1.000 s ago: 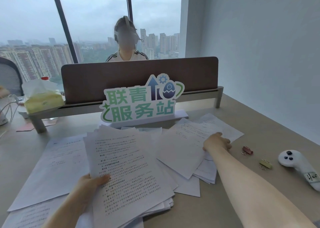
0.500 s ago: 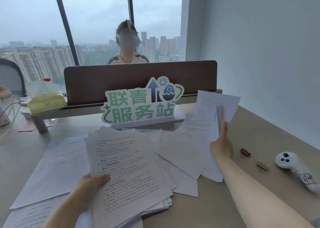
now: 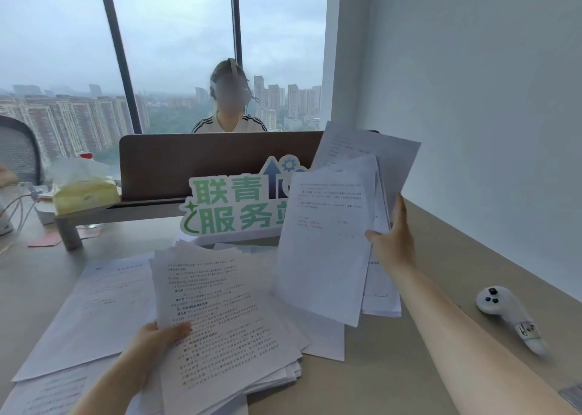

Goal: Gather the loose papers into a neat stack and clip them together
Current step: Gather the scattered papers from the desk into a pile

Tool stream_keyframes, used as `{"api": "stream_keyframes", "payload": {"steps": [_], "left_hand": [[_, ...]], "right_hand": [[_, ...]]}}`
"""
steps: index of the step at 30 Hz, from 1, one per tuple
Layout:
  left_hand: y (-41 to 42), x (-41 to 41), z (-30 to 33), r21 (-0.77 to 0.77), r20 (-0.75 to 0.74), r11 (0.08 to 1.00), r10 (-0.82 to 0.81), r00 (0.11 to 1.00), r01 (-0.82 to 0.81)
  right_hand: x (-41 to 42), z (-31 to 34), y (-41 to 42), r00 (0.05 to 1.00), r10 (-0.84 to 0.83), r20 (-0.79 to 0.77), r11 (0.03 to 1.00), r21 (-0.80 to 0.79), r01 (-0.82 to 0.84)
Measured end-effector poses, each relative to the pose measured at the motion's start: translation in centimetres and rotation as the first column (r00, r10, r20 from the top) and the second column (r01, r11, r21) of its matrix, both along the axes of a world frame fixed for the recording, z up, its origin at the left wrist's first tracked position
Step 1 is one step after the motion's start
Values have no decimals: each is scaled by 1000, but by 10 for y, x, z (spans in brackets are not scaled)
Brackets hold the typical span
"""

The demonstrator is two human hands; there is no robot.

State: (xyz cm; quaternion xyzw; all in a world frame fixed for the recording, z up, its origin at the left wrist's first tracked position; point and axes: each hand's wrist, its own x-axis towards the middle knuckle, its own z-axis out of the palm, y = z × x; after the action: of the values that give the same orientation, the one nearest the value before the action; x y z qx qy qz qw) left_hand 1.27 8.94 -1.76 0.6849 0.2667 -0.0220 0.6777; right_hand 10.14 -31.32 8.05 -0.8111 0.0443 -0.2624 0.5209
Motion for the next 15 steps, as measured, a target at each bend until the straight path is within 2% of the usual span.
{"api": "stream_keyframes", "payload": {"steps": [5, 11, 15], "left_hand": [[3, -1, -3, 41, 3, 999, -18, 1000, 17], [0, -9, 2, 99, 38, 993, -64, 997, 60], [-4, -12, 11, 21, 53, 999, -49, 997, 48]], "right_hand": [[2, 8, 21, 984, 178, 23, 980, 85, -180], [2, -5, 59, 924, 377, -68, 919, 154, -363], [6, -13, 83, 848, 513, -136, 851, 212, -481]]}}
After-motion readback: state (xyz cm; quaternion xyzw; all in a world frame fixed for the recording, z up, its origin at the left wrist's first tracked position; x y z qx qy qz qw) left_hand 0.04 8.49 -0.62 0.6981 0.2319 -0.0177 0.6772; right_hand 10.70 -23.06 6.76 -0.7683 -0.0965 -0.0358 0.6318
